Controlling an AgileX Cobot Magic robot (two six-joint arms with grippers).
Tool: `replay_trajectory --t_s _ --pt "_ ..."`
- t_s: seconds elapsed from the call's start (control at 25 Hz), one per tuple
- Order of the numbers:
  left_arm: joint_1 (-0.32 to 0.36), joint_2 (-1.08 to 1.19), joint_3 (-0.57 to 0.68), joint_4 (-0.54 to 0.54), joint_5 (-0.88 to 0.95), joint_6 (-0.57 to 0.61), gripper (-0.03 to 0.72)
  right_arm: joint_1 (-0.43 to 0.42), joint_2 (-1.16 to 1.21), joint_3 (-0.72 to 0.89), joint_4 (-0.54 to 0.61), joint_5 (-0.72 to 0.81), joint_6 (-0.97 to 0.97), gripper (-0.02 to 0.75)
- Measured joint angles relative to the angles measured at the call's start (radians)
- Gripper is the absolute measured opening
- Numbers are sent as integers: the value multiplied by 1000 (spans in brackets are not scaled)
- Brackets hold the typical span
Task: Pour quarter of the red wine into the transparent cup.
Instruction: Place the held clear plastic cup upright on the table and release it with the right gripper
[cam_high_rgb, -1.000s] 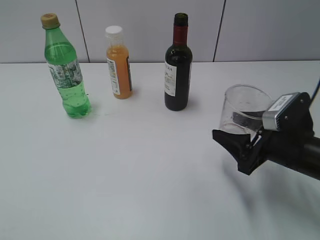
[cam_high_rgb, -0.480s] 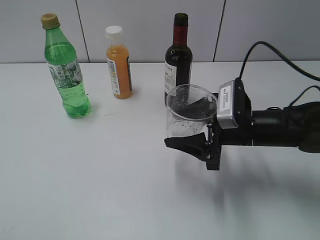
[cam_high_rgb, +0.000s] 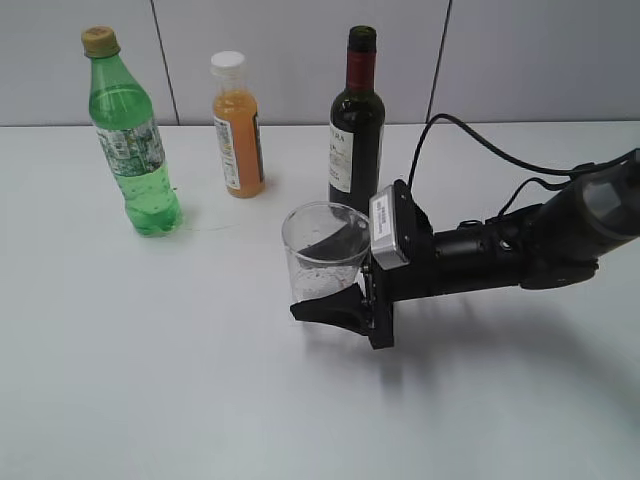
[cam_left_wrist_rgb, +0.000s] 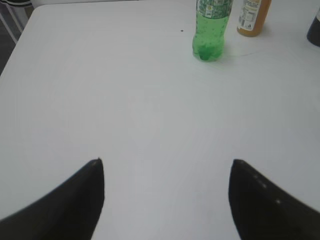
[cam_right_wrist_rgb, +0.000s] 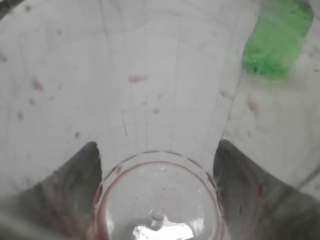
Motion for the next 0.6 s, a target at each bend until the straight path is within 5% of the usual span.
replay_trajectory --t_s 0.6 --pt "0 0 0 0 0 0 585 -11 16 -128 -117 84 22 549"
